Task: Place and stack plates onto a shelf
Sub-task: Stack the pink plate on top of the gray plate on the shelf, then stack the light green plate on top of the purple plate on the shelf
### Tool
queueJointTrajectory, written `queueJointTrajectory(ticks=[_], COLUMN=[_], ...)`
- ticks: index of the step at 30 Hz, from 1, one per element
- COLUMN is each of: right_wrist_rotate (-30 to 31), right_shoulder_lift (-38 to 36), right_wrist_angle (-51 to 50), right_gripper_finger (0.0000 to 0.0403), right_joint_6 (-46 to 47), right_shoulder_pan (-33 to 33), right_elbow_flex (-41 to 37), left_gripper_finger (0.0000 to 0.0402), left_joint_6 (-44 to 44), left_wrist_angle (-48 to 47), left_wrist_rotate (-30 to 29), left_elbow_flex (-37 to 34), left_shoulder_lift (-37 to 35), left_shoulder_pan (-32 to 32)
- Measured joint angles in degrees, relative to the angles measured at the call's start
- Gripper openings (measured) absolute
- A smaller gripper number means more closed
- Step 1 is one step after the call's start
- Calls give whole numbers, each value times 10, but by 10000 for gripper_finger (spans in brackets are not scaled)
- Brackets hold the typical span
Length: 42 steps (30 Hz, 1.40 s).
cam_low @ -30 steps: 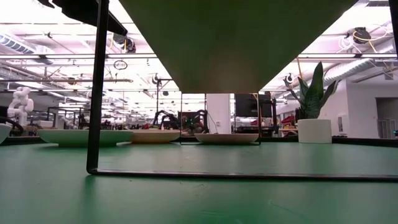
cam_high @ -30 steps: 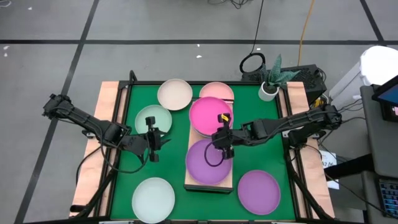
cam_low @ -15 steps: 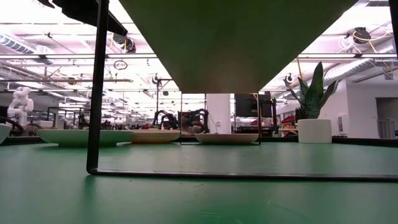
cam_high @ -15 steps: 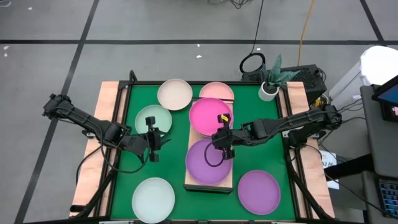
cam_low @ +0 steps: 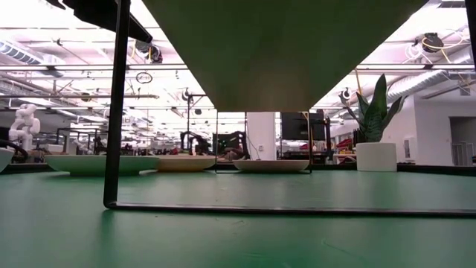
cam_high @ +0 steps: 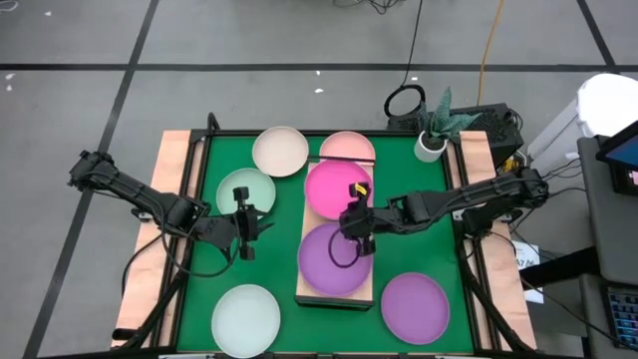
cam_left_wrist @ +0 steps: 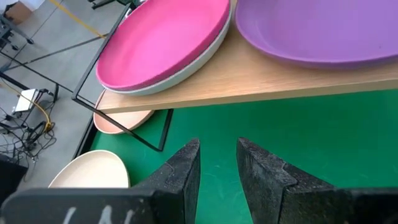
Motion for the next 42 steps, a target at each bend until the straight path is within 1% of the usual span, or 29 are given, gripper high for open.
queueJointTrajectory(ticks=[7,10,14,20,22,24,26,32,35,38,42], right_wrist_rotate=[0,0,-1,4,21,38,46,47,47,47,47], right_shoulder_lift=[-3,-12,-32,-60,-67,-70,-74,-74,-75,-74,-74], right_wrist_angle=[-1,5,14,20,25,28,25,49,56,62,63], right_gripper_finger=[100,100,100,100,100,100,100,100,100,100,100], right_joint_6=[9,22,59,105,118,119,123,123,122,121,120], right_shoulder_pan=[12,28,54,110,130,147,162,191,200,208,215], right_elbow_flex=[0,-1,-1,-1,-9,-13,-15,-15,-15,-15,-15], left_gripper_finger=[111,111,111,111,114,125,143,223,253,264,266], left_joint_6=[-21,-44,-100,-211,-236,-254,-268,-282,-276,-269,-275], left_wrist_angle=[0,-7,-41,-134,-141,-147,-136,-136,-123,-109,-109], left_wrist_rotate=[15,33,57,57,56,54,52,41,54,67,63], left_elbow_flex=[0,0,0,-2,-18,-40,-67,-130,-157,-182,-214], left_shoulder_lift=[0,0,0,2,5,5,5,5,5,5,5], left_shoulder_pan=[0,0,0,-5,-10,-15,-16,-16,-17,-22,-22])
